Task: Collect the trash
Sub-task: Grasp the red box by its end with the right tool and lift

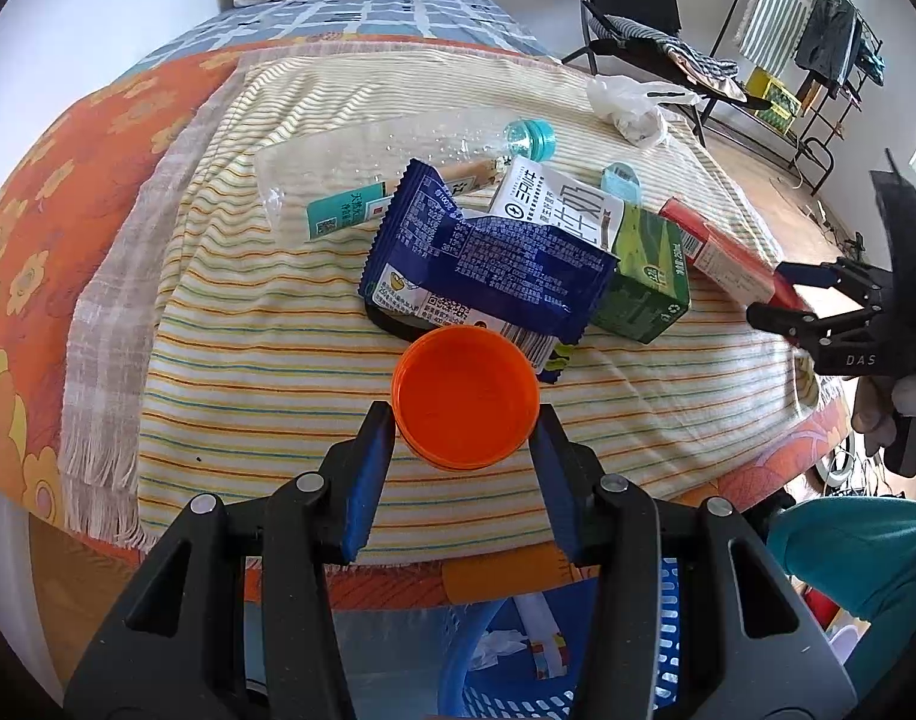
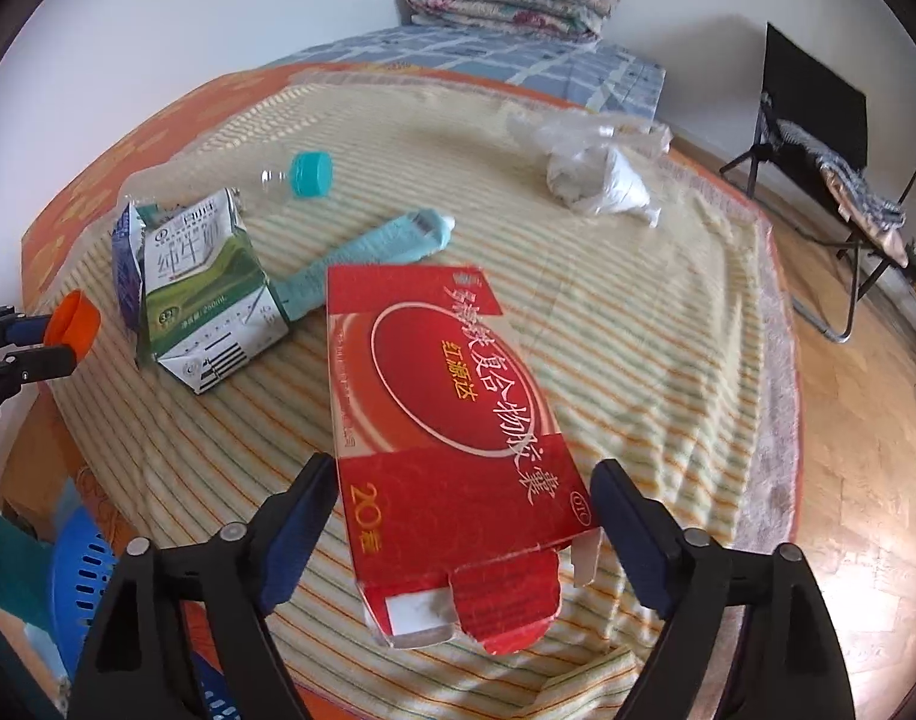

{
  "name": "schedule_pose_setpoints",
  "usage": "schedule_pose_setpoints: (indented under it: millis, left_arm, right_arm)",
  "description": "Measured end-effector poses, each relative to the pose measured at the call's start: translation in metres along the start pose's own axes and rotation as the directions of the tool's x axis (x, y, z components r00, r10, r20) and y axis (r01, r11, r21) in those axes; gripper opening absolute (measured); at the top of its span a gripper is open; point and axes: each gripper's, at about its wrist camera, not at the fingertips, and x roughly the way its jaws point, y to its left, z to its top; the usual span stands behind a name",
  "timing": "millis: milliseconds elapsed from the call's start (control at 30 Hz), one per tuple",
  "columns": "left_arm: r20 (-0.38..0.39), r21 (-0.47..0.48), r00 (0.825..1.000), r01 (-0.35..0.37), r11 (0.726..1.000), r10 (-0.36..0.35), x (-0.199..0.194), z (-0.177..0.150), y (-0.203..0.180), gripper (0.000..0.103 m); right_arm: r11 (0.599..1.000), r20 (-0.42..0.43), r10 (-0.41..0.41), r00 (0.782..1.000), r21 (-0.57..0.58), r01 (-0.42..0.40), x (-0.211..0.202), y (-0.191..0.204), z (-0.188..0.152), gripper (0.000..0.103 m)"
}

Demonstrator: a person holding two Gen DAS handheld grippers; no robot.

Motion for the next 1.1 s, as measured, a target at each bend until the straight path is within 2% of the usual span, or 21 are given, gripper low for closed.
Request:
schedule_pose_setpoints:
  millis: [167, 267, 333, 767, 1033, 1067, 1100]
  left_arm:
    - [-0.003, 0.003, 1.0, 0.002, 1.0, -0.002, 0.002, -0.001, 0.0, 0.047]
    - [-0.003, 0.005, 1.0, 0.004, 1.0, -0.004, 0.002, 0.0, -0.001, 0.047]
    - [-0.002, 0.006, 1.0, 0.008, 1.0, -0.008, 0.002, 0.0, -0.002, 0.047]
    - [0.043, 0.04, 0.998, 0.043, 0.998, -0.045, -0.024, -0.003, -0.016, 0.047]
    - [0.056, 0.066, 0.997, 0.055, 0.996, -0.058, -0.036, -0.014, -0.024, 0.047]
    - [0.059, 0.071, 0.997, 0.054, 0.996, -0.058, -0.038, -0.016, -0.025, 0.047]
    - [0.063, 0.078, 0.996, 0.055, 0.995, -0.06, -0.04, -0.017, -0.026, 0.047]
  right_arm:
    - [1.0, -0.056, -0.005, 0.998, 0.006, 0.005, 0.019, 0.0, 0.0, 0.09]
    - [1.0, -0.06, -0.012, 0.998, 0.0, 0.012, 0.024, 0.001, 0.001, 0.091]
    - [1.0, -0.052, -0.011, 0.999, 0.0, 0.011, 0.024, 0.002, 0.001, 0.088]
    - [1.0, 0.077, -0.029, 0.997, 0.007, 0.029, -0.043, 0.014, -0.013, 0.079]
    - [1.0, 0.109, -0.015, 0.994, -0.008, 0.016, -0.068, 0.034, -0.032, 0.075]
    - [1.0, 0.11, 0.001, 0.994, -0.012, 0.0, -0.071, 0.037, -0.034, 0.024]
    - [1.0, 0.09, -0.009, 0.996, -0.005, 0.01, -0.072, 0.038, -0.036, 0.024]
